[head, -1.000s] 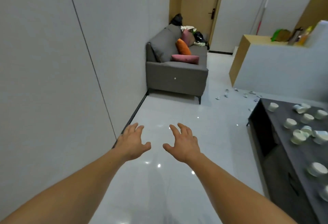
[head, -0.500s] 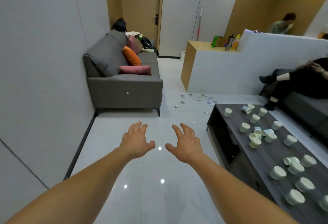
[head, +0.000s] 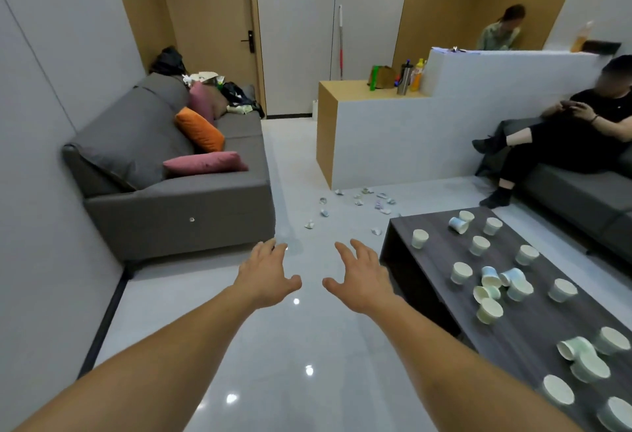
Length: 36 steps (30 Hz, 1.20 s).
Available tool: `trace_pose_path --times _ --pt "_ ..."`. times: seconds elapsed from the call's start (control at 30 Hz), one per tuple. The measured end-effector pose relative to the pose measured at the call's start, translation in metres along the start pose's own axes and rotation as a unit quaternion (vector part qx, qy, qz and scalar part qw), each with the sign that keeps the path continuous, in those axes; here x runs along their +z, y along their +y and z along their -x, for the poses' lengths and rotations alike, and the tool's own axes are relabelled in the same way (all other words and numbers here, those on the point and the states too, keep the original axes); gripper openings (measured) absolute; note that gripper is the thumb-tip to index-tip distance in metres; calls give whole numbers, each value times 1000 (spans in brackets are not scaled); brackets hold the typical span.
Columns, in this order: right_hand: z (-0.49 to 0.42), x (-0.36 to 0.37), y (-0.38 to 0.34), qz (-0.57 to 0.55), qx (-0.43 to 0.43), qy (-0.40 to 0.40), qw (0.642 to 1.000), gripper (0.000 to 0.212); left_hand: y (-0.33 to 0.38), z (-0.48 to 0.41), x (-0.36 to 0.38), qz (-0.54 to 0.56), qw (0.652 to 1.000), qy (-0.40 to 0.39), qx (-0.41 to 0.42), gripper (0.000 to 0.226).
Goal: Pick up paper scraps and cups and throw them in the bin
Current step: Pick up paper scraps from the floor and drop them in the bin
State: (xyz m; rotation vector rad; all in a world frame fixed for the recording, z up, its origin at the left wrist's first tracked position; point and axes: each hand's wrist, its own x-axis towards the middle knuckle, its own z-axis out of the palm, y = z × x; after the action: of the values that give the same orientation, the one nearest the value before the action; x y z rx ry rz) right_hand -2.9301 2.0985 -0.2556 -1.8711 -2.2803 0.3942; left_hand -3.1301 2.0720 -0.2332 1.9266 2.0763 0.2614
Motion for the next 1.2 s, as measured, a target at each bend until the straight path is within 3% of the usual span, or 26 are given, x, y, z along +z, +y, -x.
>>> trace_pose_path --times 0.23,0.73,1.2 --pt "-123 -36 51 9 -5 -3 1000 82 48 -133 -1 -1 1000 8 7 80" --pt "-427 -29 94 33 37 -30 998 81 43 -460 -9 25 998 -41 38 79" --pt "-720 -14 166 6 12 -83 996 82 62 -738 14 12 995 -95 -21 80"
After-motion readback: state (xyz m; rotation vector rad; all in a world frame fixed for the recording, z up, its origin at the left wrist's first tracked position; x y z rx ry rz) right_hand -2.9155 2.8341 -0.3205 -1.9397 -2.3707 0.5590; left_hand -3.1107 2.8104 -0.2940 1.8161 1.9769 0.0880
